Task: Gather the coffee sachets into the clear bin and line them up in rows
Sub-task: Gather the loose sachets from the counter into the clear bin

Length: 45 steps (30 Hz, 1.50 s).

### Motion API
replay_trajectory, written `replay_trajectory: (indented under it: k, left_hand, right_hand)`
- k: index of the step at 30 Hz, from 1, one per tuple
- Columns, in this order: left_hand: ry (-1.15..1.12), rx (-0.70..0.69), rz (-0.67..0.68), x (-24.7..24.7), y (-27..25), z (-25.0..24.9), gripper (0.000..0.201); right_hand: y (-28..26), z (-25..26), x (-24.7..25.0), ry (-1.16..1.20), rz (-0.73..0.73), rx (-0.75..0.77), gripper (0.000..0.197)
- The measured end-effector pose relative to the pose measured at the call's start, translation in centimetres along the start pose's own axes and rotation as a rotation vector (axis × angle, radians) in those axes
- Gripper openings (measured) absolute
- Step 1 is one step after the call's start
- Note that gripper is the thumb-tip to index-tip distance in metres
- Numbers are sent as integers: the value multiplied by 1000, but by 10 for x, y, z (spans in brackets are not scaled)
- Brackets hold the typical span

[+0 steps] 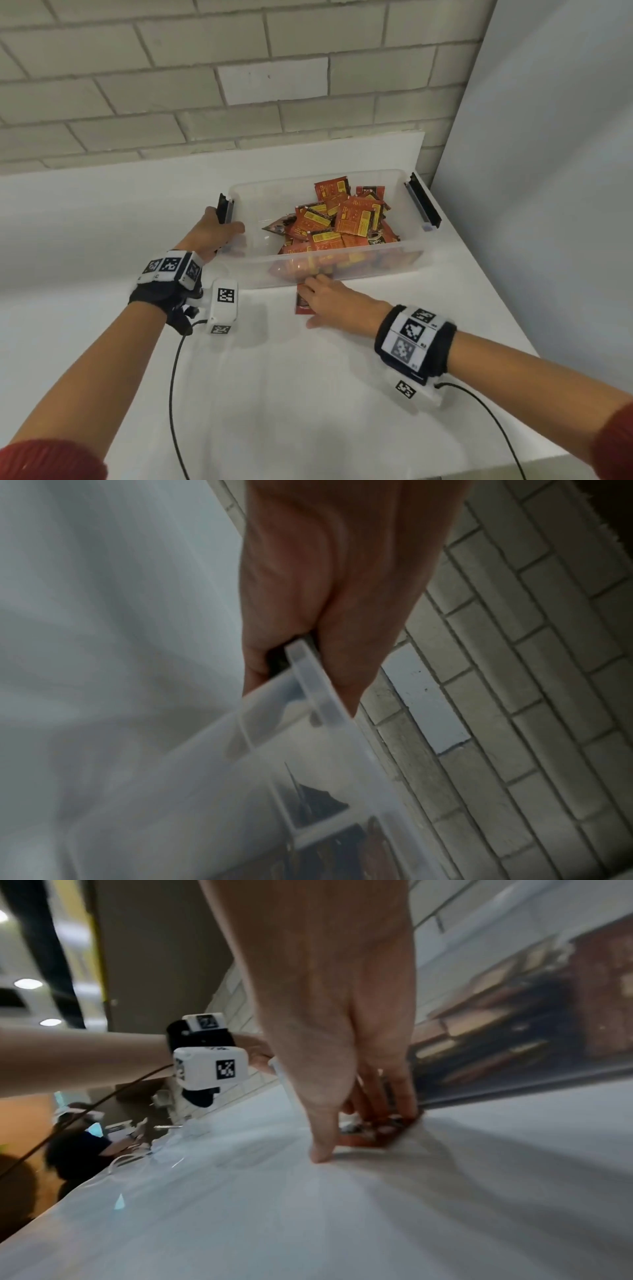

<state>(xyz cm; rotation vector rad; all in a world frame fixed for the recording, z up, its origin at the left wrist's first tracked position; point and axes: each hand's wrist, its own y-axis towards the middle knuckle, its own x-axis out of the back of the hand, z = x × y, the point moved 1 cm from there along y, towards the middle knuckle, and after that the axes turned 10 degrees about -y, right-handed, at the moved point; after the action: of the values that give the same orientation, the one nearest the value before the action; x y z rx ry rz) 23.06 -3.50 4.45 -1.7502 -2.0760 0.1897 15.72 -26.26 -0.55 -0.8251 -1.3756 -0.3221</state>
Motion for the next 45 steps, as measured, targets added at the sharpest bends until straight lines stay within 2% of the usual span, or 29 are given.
replay_trajectory:
  k: [4, 7, 9, 12, 14, 15, 16, 18, 20, 23, 25, 27, 31, 34, 36, 39, 40, 41, 42, 44, 45]
  left_hand:
    - [-24, -6, 23, -14, -22, 4, 40]
    - [-18, -9, 37, -23, -36, 13, 42]
    - [-3, -22, 22, -29, -46, 19, 45]
    - [-19, -44, 2, -39, -62, 31, 42]
    - [-16, -58, -7, -43, -72, 39, 42]
    - [-12, -66, -10, -44, -75, 42, 42]
    - [-7, -70, -8, -45, -78, 45, 42]
    - [-4, -77, -5, -48, -82, 49, 41]
    - [-3, -81, -13, -49, -87, 50, 41]
    - [5, -79, -21, -49, -91, 51, 42]
    - [14, -77, -24, -48, -94, 51, 43]
    - [24, -77, -30, -47, -95, 50, 44]
    - [33, -69, -20, -48, -100, 47, 48]
    - [22, -57, -9, -49, -108, 46, 55]
    - [31, -50, -10, -50, -116, 46, 59]
    - [51, -45, -16, -51, -129, 46, 59]
    - [58, -41, -19, -51, -133, 47, 57]
    - [66, -38, -24, -51, -137, 49, 53]
    - [73, -38, -32, -52, -141, 51, 48]
    - [74, -42, -47, -51, -146, 55, 40]
    - [82, -40, -49, -51, -149, 57, 39]
  right_hand:
    - [-29, 5, -12, -185, -1, -37, 53]
    - [-70, 4, -13, -231, -2, 8, 47]
    - [-99, 2, 1, -76, -25, 12, 31]
    - [-130, -13, 28, 297, -139, -117, 18]
    - [-146, -22, 37, 401, -203, -144, 13]
    - [-153, -24, 33, 407, -161, -140, 11]
    - [-161, -23, 26, 392, -69, -153, 13]
    - [-167, -16, -6, 303, 92, -232, 41]
    - [-164, -7, -40, 287, 85, -348, 58]
    - [-156, 4, -61, 279, -20, -528, 59]
    - [-153, 8, -64, 314, -17, -573, 57]
    - [-153, 9, -62, 444, 0, -560, 51]
    - [-164, 2, -47, 672, 57, -510, 38]
    - [-178, -8, -17, 654, 17, -435, 22]
    - [-190, -20, 15, 635, -118, -410, 22]
    - [-205, -37, 63, 537, -498, -456, 16]
    - [-207, -42, 73, 491, -575, -463, 13]
    - [-207, -48, 79, 446, -585, -457, 11]
    - [-204, -53, 82, 405, -531, -444, 15]
    - [-192, -65, 79, 391, -370, -452, 31]
    - [-184, -70, 76, 425, -346, -486, 36]
